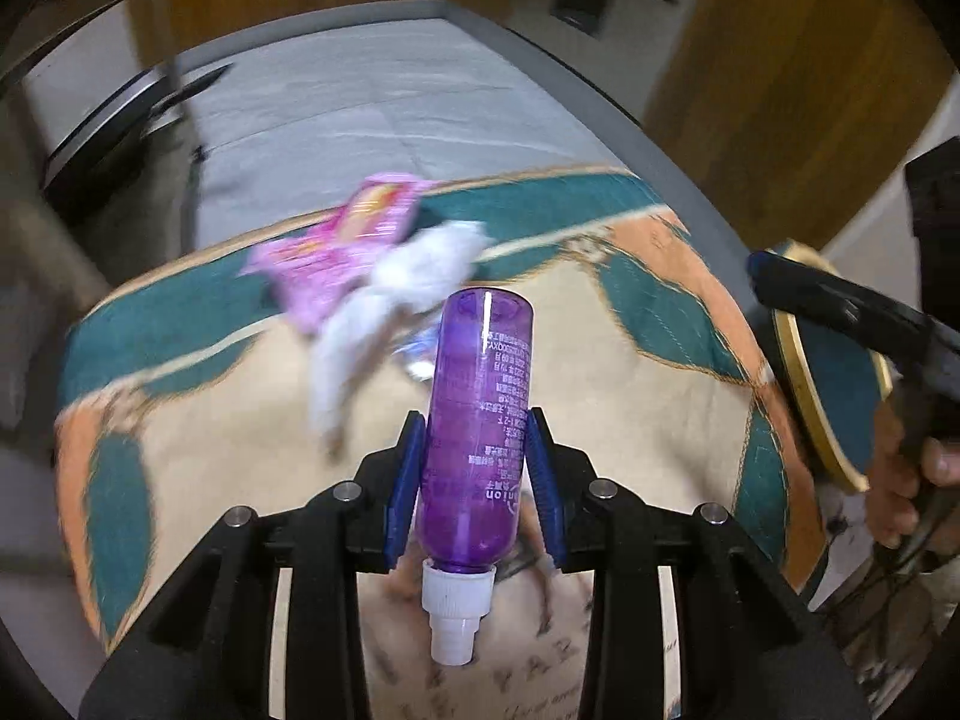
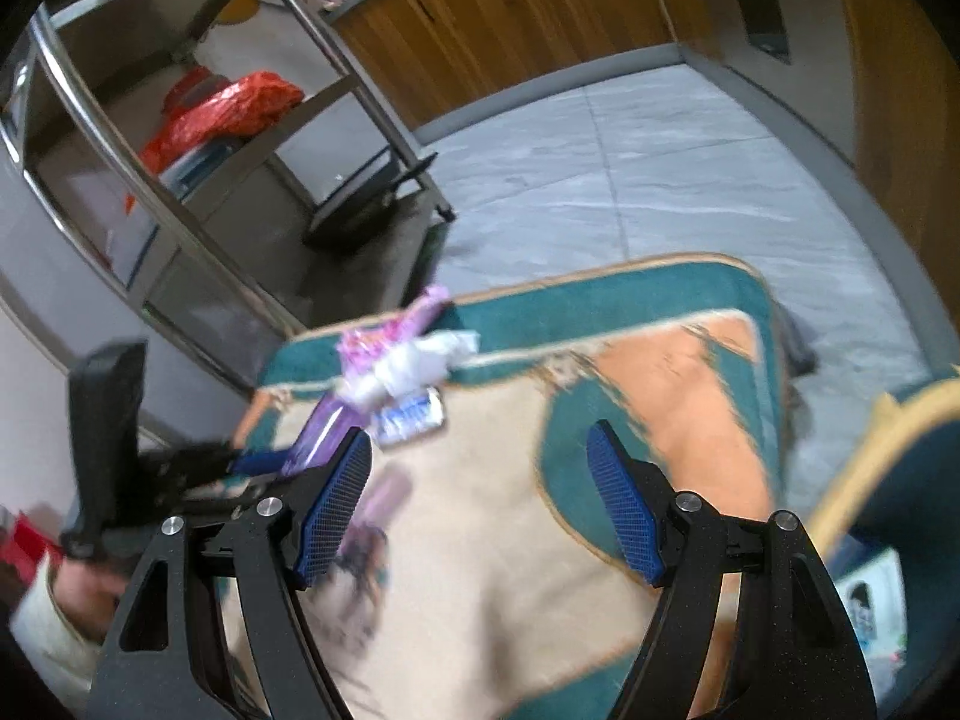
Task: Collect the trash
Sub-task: 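Grasp the pink snack wrapper with the right gripper and lift it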
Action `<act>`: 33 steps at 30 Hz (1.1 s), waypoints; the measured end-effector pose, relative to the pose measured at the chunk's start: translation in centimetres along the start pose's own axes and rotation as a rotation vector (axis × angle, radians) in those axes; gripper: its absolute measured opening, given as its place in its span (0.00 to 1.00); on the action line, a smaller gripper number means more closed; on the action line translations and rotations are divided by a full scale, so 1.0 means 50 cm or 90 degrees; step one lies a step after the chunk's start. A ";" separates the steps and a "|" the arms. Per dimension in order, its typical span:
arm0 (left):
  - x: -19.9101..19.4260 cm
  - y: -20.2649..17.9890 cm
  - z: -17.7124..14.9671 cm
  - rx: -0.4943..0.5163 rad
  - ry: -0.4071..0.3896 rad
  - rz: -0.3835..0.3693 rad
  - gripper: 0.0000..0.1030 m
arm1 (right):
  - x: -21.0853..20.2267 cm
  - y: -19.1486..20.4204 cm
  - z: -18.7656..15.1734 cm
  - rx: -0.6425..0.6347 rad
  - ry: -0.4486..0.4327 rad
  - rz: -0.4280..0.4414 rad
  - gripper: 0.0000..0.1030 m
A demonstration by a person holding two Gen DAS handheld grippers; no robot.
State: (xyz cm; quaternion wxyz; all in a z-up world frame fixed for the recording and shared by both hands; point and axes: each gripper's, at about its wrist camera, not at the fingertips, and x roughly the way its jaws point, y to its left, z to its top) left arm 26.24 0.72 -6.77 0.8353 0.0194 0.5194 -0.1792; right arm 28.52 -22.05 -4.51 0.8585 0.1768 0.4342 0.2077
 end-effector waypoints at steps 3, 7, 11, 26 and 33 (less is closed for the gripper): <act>-0.038 0.043 0.000 -0.046 -0.021 0.012 0.32 | 0.046 0.021 0.030 0.010 0.001 0.024 0.73; -0.093 0.089 -0.001 -0.092 -0.062 0.042 0.31 | 0.116 0.051 0.059 0.011 0.009 0.041 0.73; -0.117 0.118 0.009 -0.106 -0.085 0.056 0.31 | 0.194 0.067 0.091 0.034 0.026 0.055 0.69; -0.076 0.198 -0.016 -0.169 -0.033 0.016 0.31 | 0.357 0.071 0.126 0.059 0.103 0.028 0.17; -0.089 0.184 -0.009 -0.155 -0.050 0.013 0.31 | 0.291 0.080 0.139 0.101 0.042 0.117 0.05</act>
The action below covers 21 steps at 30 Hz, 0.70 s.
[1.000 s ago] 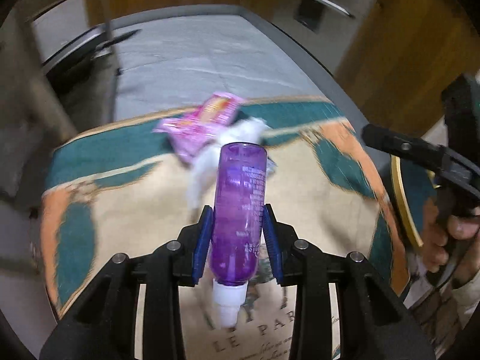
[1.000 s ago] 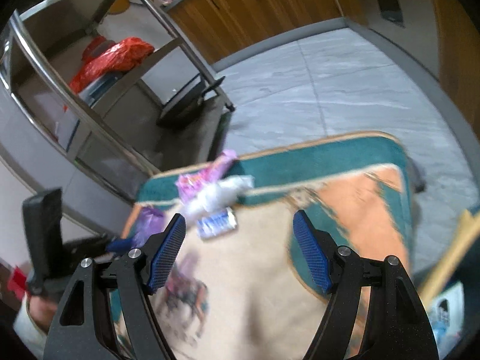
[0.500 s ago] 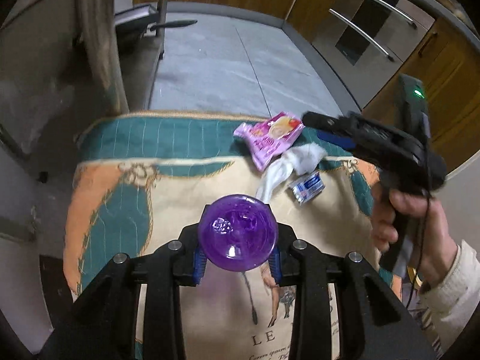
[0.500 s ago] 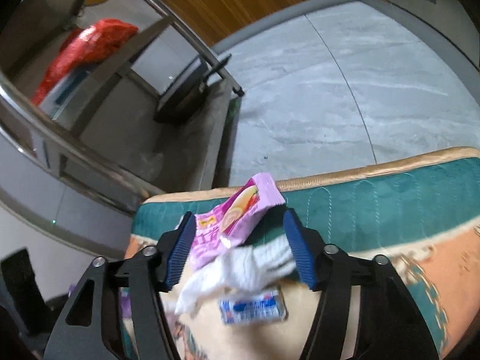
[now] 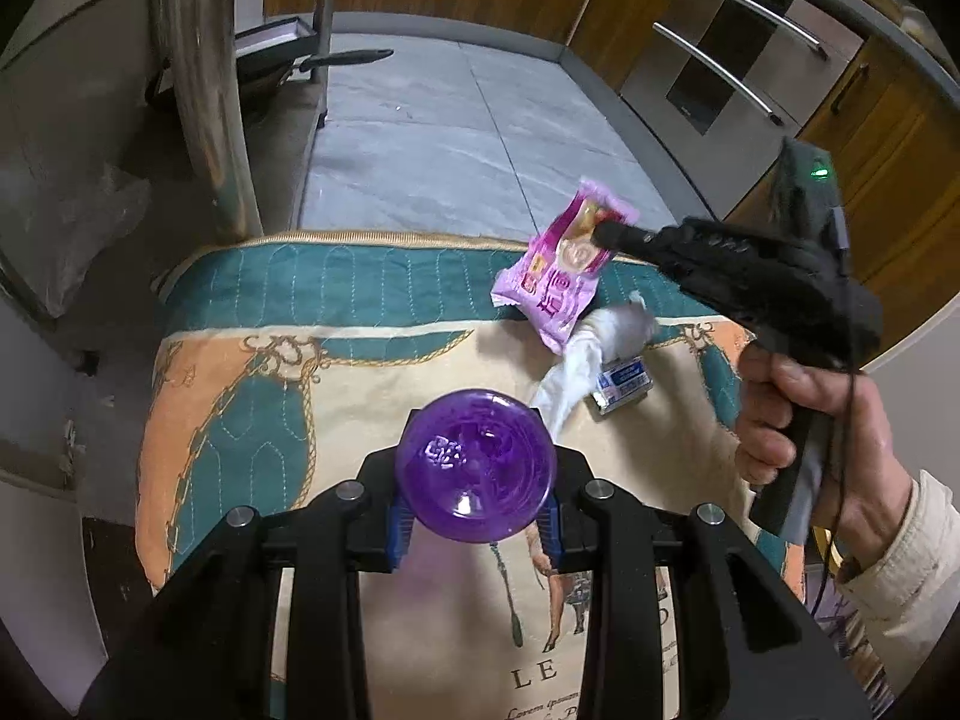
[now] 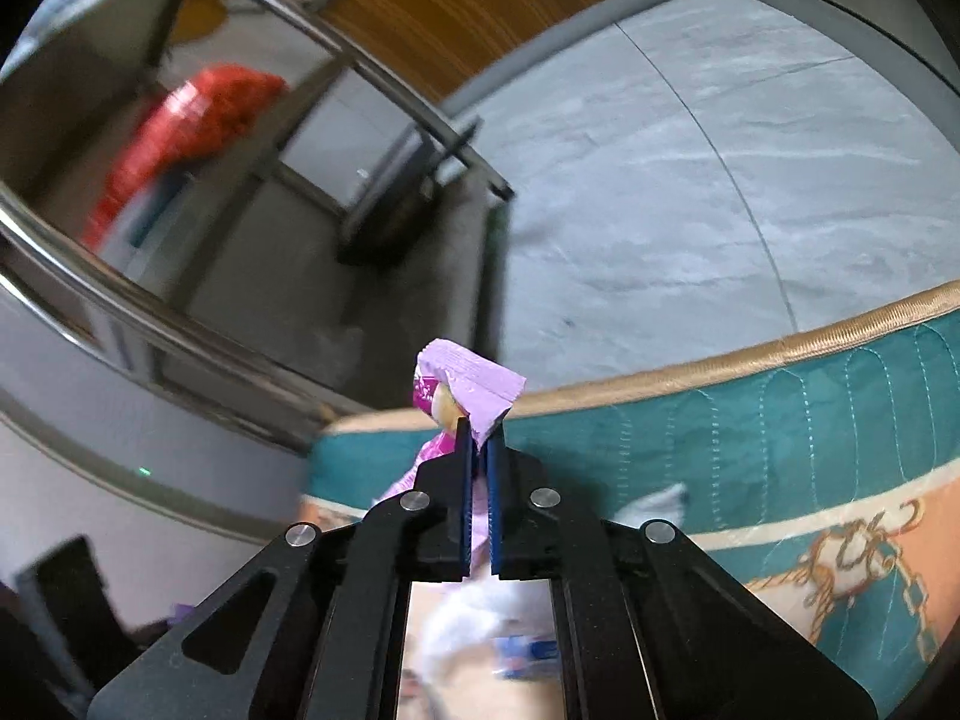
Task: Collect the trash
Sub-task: 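Grasp the pink snack wrapper with the right gripper and lift it, then carry the purple bottle and pink wrapper over the bin and release both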
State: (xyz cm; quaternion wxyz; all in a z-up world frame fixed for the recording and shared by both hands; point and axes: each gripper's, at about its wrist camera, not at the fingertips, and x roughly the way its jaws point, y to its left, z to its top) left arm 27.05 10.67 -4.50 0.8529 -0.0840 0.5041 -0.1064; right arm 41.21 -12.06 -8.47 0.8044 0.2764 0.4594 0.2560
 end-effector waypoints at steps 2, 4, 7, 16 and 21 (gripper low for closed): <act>-0.005 -0.003 0.001 0.002 -0.007 -0.006 0.31 | -0.026 0.019 0.000 0.002 -0.013 0.023 0.05; -0.015 -0.008 0.001 0.000 -0.016 -0.020 0.31 | -0.061 0.045 -0.006 -0.018 -0.025 0.028 0.05; -0.038 -0.023 0.000 0.000 -0.032 -0.058 0.31 | -0.115 0.069 -0.024 -0.047 -0.039 0.018 0.05; -0.085 -0.132 -0.022 0.081 -0.053 -0.082 0.31 | -0.317 0.037 -0.118 -0.060 -0.086 -0.036 0.05; -0.111 -0.201 -0.038 0.133 -0.069 -0.082 0.31 | -0.430 0.003 -0.171 -0.050 -0.115 -0.060 0.05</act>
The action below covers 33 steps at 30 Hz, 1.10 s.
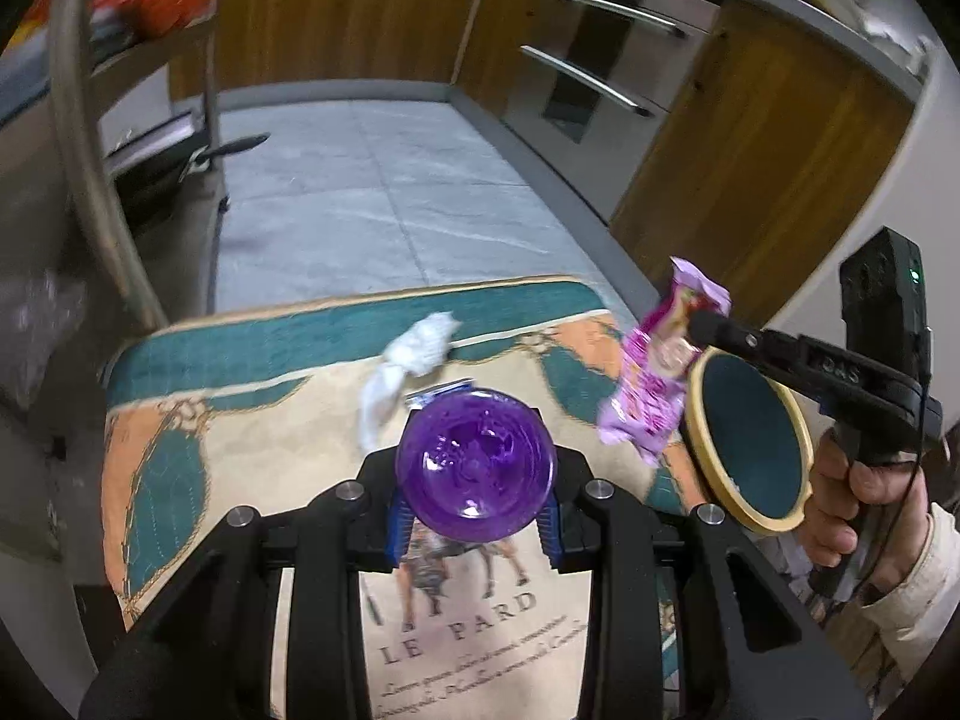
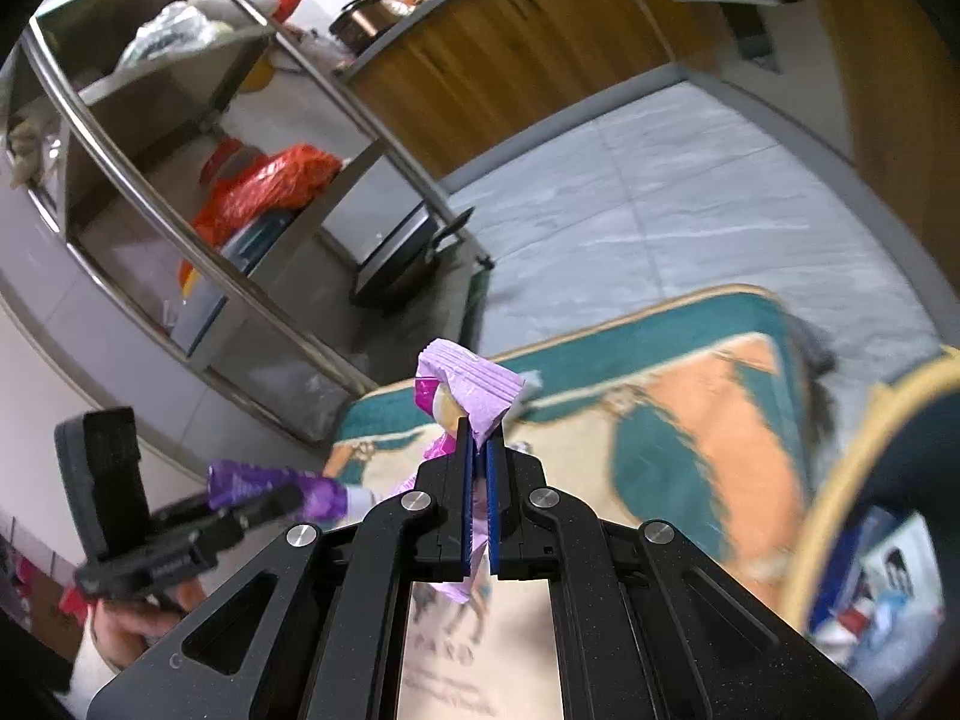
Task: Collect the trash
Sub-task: 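Carry the purple bottle and pink wrapper over the bin and release both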
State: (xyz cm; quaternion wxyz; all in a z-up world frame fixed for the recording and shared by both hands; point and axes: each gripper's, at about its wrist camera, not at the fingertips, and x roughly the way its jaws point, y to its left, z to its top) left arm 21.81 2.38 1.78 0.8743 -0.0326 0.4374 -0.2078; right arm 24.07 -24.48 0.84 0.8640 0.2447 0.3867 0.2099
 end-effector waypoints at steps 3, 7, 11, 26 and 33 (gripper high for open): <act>-0.003 -0.055 -0.004 0.038 -0.004 -0.004 0.31 | -0.067 -0.025 -0.024 0.007 -0.017 -0.018 0.05; 0.007 -0.116 -0.016 0.070 0.007 -0.019 0.31 | -0.140 -0.051 -0.053 0.011 -0.040 -0.046 0.05; 0.014 -0.173 -0.025 0.091 0.011 -0.036 0.31 | -0.201 -0.092 -0.079 0.028 -0.062 -0.068 0.05; 0.118 -0.371 -0.063 0.108 0.049 -0.150 0.31 | -0.325 -0.189 -0.130 0.024 -0.102 -0.177 0.05; 0.163 -0.449 -0.066 0.118 0.042 -0.180 0.31 | -0.344 -0.224 -0.146 0.017 -0.103 -0.229 0.05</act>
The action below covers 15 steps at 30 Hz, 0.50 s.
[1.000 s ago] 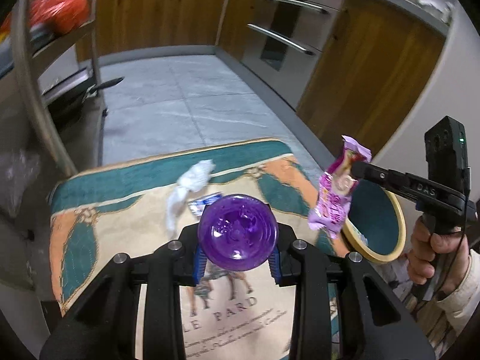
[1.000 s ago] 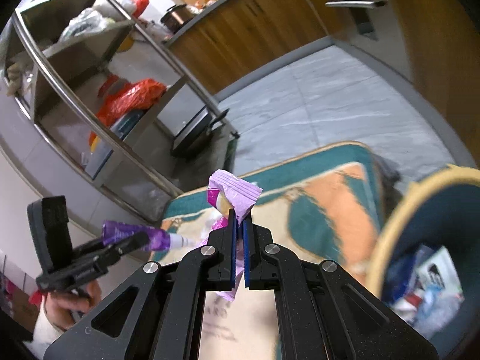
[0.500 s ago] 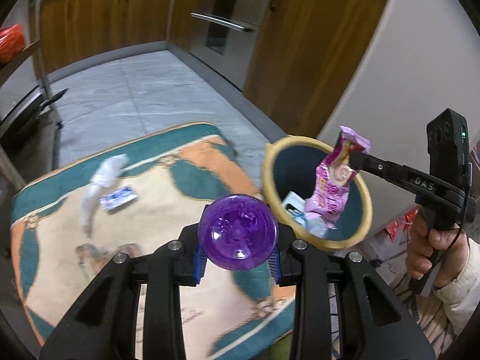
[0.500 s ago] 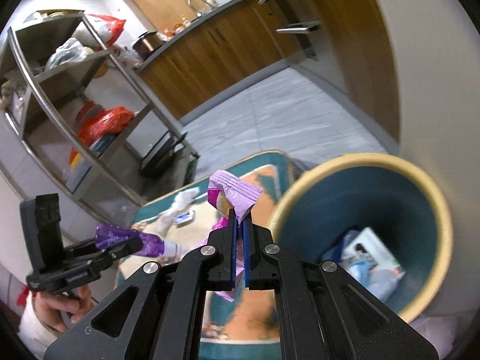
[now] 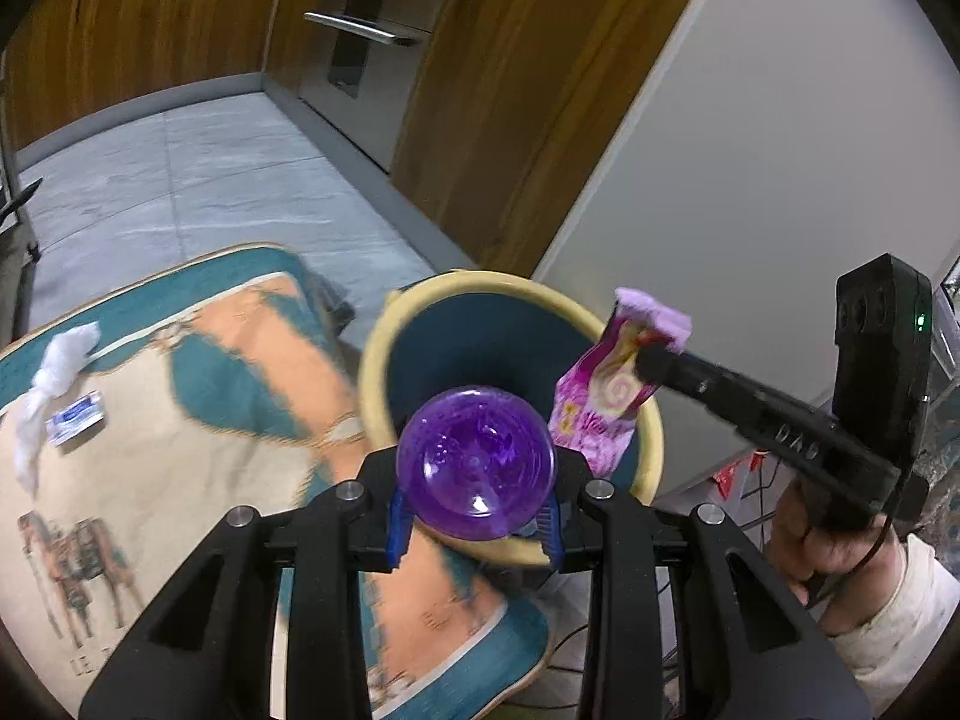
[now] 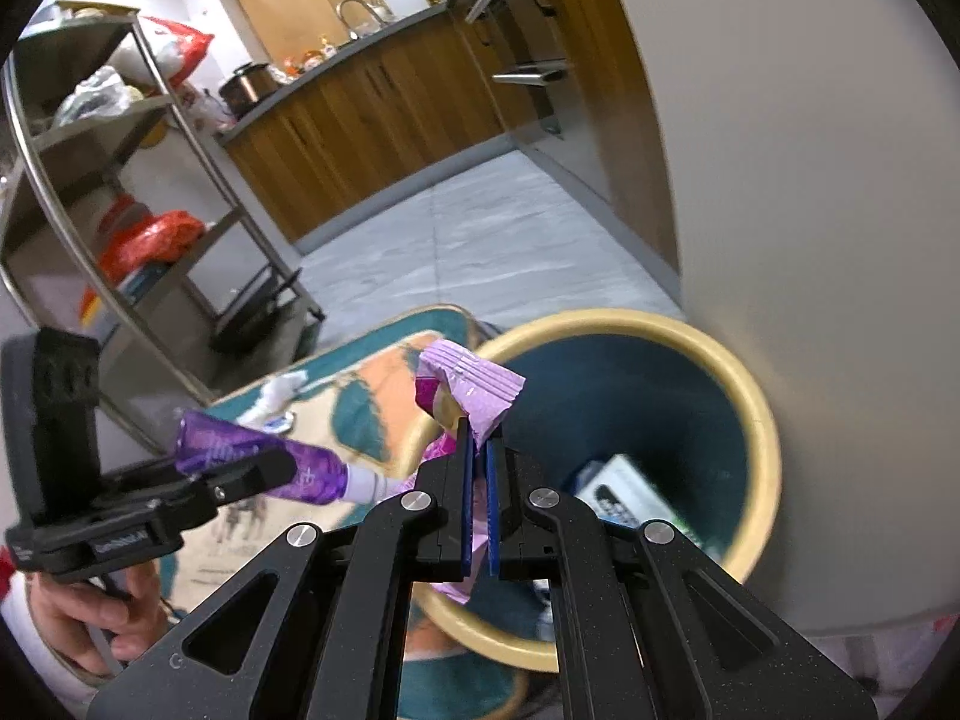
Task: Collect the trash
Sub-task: 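Carry the purple bottle and pink wrapper over the bin and release both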
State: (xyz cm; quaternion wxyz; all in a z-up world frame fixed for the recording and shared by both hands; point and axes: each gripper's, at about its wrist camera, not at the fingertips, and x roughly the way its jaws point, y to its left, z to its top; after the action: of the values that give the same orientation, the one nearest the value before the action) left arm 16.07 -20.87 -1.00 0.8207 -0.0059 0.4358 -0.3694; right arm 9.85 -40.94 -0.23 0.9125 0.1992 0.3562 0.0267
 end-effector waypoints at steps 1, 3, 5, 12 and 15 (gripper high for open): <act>0.017 -0.012 0.001 0.005 0.004 0.000 0.31 | 0.001 -0.005 -0.002 0.000 0.002 -0.006 0.05; 0.044 -0.024 0.001 0.013 0.013 0.007 0.31 | 0.005 -0.017 -0.008 -0.005 0.008 -0.028 0.05; 0.071 -0.032 0.001 0.021 0.022 0.016 0.31 | 0.010 -0.027 -0.013 -0.004 0.016 -0.041 0.05; 0.138 -0.058 -0.002 0.054 0.042 0.042 0.31 | 0.037 -0.040 -0.026 -0.030 0.055 -0.105 0.05; 0.155 -0.060 -0.007 0.061 0.055 0.050 0.31 | 0.051 -0.044 -0.034 -0.039 0.074 -0.125 0.05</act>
State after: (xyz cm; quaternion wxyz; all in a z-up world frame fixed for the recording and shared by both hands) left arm 16.70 -27.67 -5.75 0.8145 0.0667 0.4522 -0.3572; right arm 10.41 -41.91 -3.85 0.8941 0.1332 0.4256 -0.0404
